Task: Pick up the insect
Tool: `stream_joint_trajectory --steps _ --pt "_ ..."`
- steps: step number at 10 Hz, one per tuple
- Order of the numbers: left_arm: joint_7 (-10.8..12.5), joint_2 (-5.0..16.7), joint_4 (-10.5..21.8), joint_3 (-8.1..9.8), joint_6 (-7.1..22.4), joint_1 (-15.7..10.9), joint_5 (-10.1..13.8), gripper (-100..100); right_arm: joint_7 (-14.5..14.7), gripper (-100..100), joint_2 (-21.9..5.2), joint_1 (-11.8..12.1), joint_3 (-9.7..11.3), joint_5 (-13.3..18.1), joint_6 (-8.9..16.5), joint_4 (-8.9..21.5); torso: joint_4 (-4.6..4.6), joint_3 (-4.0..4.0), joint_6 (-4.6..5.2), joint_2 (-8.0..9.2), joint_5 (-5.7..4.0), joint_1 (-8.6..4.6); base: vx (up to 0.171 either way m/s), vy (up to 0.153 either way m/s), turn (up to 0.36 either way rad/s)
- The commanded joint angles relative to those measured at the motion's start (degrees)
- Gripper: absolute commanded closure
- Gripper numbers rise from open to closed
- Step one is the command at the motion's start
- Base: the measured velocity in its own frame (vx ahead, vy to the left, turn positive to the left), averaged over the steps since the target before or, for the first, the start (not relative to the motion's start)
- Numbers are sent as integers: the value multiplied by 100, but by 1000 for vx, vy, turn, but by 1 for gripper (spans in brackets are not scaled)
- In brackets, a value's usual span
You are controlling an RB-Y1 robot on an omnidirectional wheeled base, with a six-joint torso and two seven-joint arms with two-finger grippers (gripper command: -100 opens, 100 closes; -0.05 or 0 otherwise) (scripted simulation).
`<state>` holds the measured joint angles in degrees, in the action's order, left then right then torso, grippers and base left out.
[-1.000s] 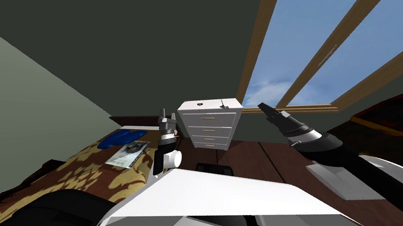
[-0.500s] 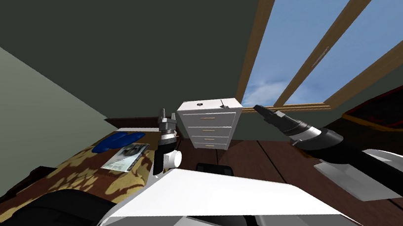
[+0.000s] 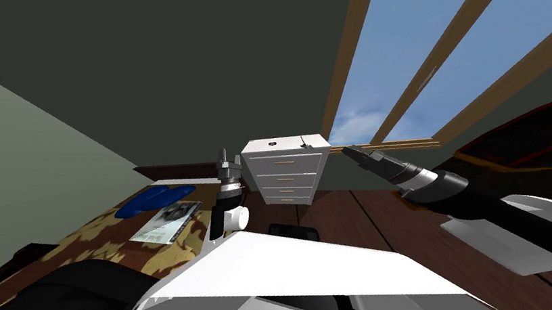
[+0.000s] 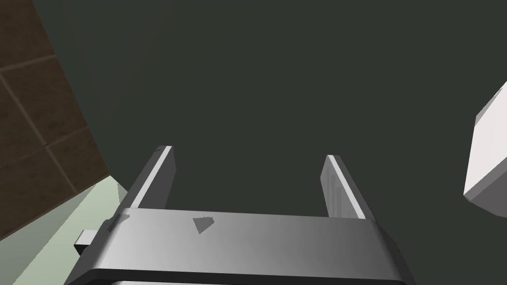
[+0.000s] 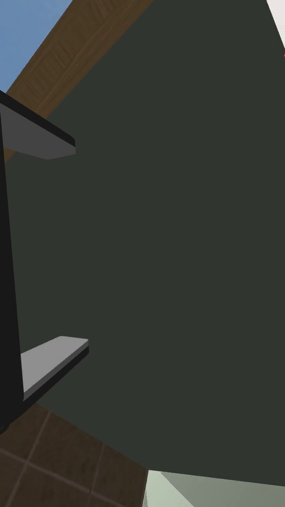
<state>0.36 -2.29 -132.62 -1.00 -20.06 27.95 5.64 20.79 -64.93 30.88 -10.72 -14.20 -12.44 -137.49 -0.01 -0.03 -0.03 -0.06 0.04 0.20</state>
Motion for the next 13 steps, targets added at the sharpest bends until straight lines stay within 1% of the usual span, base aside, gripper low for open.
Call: stream_joint_trajectory --steps 1,2,4,5,7,8,10,11,13 --pt "0 0 0 0 0 0 0 0 28 -100 -286 -5 3 -19 15 12 0 0 0 0 0 0 7 27 0" --pt "0 0 0 0 0 0 0 0 180 -100 -470 24 -68 -178 140 10 -1 -2 -1 -3 -1 -7 12 41 -128" --pt "0 0 0 0 0 0 0 0 180 -100 -827 24 -68 -178 140 10 -1 -3 -1 -4 0 -1 6 38 -33" --pt "0 0 0 0 0 0 0 0 330 -100 -1006 53 -136 -336 267 16 -1 -2 -2 -3 -2 -8 7 37 -107" --pt "0 0 0 0 0 0 0 0 330 -100 -1355 53 -136 -336 267 16 -1 -2 -1 -3 -1 -2 6 38 -40" --pt "0 0 0 0 0 0 0 0 478 -100 -1531 82 -201 -493 394 30 -1 -3 -2 -4 -2 -7 16 46 -118" --pt "0 0 0 0 0 0 0 0 478 -100 -1887 82 -201 -493 394 30 -2 -4 -1 -6 -1 -1 10 34 -26" --pt "0 0 0 0 0 0 0 0 623 -100 -2068 112 -264 -649 522 52 -2 -4 -2 -6 -2 -9 15 35 -92" --pt "0 0 0 0 0 0 0 0 623 -100 -2416 112 -264 -649 522 52 -2 -5 -1 -8 -2 -5 16 28 -33"
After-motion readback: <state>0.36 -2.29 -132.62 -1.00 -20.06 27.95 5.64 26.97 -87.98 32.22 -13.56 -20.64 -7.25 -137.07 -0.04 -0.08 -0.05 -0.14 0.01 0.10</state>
